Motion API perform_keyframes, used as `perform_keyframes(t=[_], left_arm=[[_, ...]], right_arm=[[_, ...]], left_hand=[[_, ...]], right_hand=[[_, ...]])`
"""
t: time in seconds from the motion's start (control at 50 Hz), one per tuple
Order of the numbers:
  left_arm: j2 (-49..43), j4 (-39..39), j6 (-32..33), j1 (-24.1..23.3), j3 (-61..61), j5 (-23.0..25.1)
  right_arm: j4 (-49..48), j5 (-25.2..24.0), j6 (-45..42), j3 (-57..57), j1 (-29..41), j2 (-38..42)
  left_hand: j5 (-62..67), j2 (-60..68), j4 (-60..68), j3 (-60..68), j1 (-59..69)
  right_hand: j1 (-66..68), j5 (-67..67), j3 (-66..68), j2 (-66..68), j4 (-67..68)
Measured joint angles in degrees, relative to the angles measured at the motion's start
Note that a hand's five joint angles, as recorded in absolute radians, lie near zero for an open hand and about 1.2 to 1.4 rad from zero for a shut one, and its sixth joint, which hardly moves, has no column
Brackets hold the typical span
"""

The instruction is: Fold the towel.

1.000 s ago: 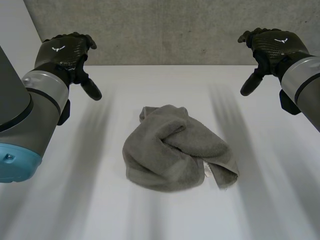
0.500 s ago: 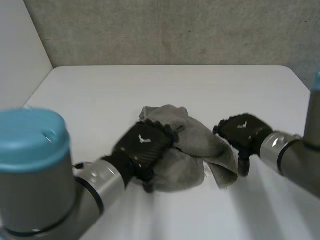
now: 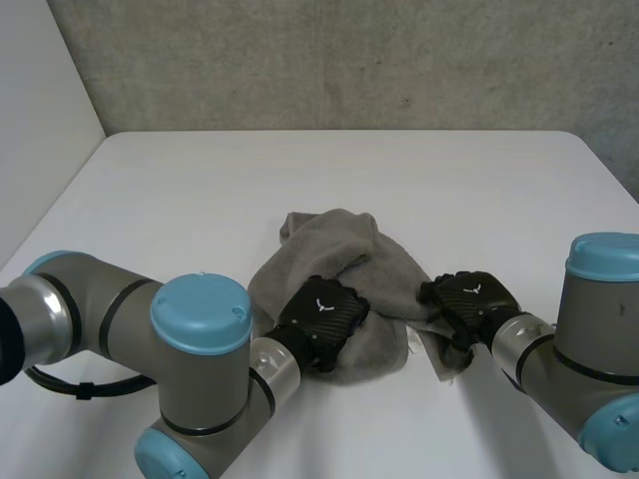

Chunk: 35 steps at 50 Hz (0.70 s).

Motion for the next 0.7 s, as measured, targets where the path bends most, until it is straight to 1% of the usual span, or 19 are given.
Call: perform_keyframes(t=[0.02, 0.04, 0.08, 0.1, 0.12, 0.14, 0.16, 0.2, 0.28, 0.32, 0.38, 0.4, 0.46, 0.52, 0.56, 0.66, 0.7], left_arm=[[-0.39, 0.03, 0.83, 0.01, 0.19, -0.08], [-0.55, 0.03, 1.26, 0.02, 0.25, -0.12], [-0.91, 0.02, 3.18, 0.08, 0.39, -0.29], [-0.88, -0.01, 4.24, 0.17, 0.41, -0.39], [-0.81, -0.03, 4.67, 0.21, 0.40, -0.44], [-0.37, -0.11, 5.74, 0.38, 0.32, -0.58], [0.32, -0.20, 6.58, 0.56, 0.20, -0.73], [2.00, -0.38, 7.56, 0.92, -0.12, -0.99], [6.82, -0.70, 8.34, 2.25, -0.95, -1.51], [11.09, -0.97, 8.36, 3.86, -1.56, -1.71], [15.17, -1.30, 8.22, 5.51, -2.05, -1.71], [17.62, -1.52, 8.10, 6.56, -2.20, -1.65], [22.40, -2.08, 7.59, 9.04, -2.42, -1.35], [25.50, -2.59, 6.36, 11.63, -2.55, -0.75], [26.47, -2.89, 5.26, 13.13, -2.72, -0.20], [26.45, -3.64, 1.63, 16.53, -3.50, 2.14], [24.60, -3.92, -0.19, 17.85, -3.71, 3.88]], right_arm=[[-0.43, 0.00, 0.02, -0.07, -0.02, 0.25], [-0.70, -0.01, 0.00, -0.09, -0.03, 0.35], [-1.55, -0.06, -0.07, -0.21, -0.08, 0.38], [-1.88, -0.09, -0.14, -0.31, -0.11, 0.25], [-2.01, -0.11, -0.19, -0.38, -0.12, 0.12], [-2.11, -0.19, -0.36, -0.62, -0.13, -0.39], [-2.01, -0.28, -0.52, -0.84, -0.13, -0.99], [-1.48, -0.48, -0.79, -1.23, -0.12, -2.31], [1.73, -1.72, -1.16, -2.64, -0.42, -6.03], [5.79, -3.70, -1.33, -4.49, -1.36, -9.05], [10.69, -6.34, -1.59, -7.01, -2.99, -11.66], [13.94, -8.21, -1.89, -8.81, -4.20, -12.96], [20.06, -11.59, -3.08, -12.56, -6.55, -14.68], [25.64, -14.04, -5.77, -16.29, -8.36, -15.16], [28.01, -14.71, -7.78, -17.90, -8.83, -14.95], [31.93, -15.01, -14.43, -21.31, -8.69, -12.05], [32.56, -14.79, -17.09, -22.96, -7.96, -9.50]], left_hand=[[5.69, 5.88, 5.93, 5.86, 5.42], [7.95, 8.77, 8.23, 8.73, 7.75], [18.59, 19.24, 19.22, 19.01, 18.03], [23.13, 23.86, 23.71, 23.42, 22.78], [26.01, 26.20, 26.00, 25.64, 25.75], [31.86, 31.88, 31.50, 31.12, 30.80], [35.03, 35.01, 34.92, 34.25, 33.50], [35.74, 35.78, 36.92, 34.98, 33.56], [35.74, 35.78, 37.06, 34.99, 33.56], [35.74, 35.78, 37.14, 34.99, 33.56], [35.74, 35.78, 37.14, 35.00, 33.56], [35.74, 35.78, 37.14, 34.99, 33.56], [35.72, 35.76, 37.05, 34.99, 33.56], [35.53, 35.48, 36.01, 34.86, 33.53], [35.28, 35.11, 34.87, 34.76, 33.39], [30.77, 30.04, 30.03, 30.83, 30.67], [28.70, 28.19, 28.24, 28.52, 28.23]], right_hand=[[6.73, 5.90, 6.96, 6.39, 6.13], [11.05, 10.15, 10.42, 9.54, 10.41], [26.48, 28.72, 28.33, 25.41, 28.74], [33.87, 35.90, 35.95, 33.19, 36.48], [36.21, 38.18, 38.07, 35.51, 38.54], [39.82, 41.30, 40.80, 38.32, 41.38], [40.51, 41.74, 41.20, 38.48, 42.10], [40.51, 41.76, 41.20, 38.48, 42.21], [40.51, 41.76, 41.25, 38.48, 42.21], [40.52, 41.76, 41.29, 38.48, 42.21], [40.52, 41.76, 41.48, 38.48, 42.21], [40.53, 41.76, 41.51, 38.48, 42.21], [40.53, 41.77, 41.55, 38.48, 42.21], [40.53, 41.77, 41.57, 38.48, 42.21], [40.53, 41.77, 41.58, 38.48, 42.21], [40.53, 41.78, 41.67, 38.48, 42.21], [40.53, 41.78, 41.69, 38.48, 42.21]])
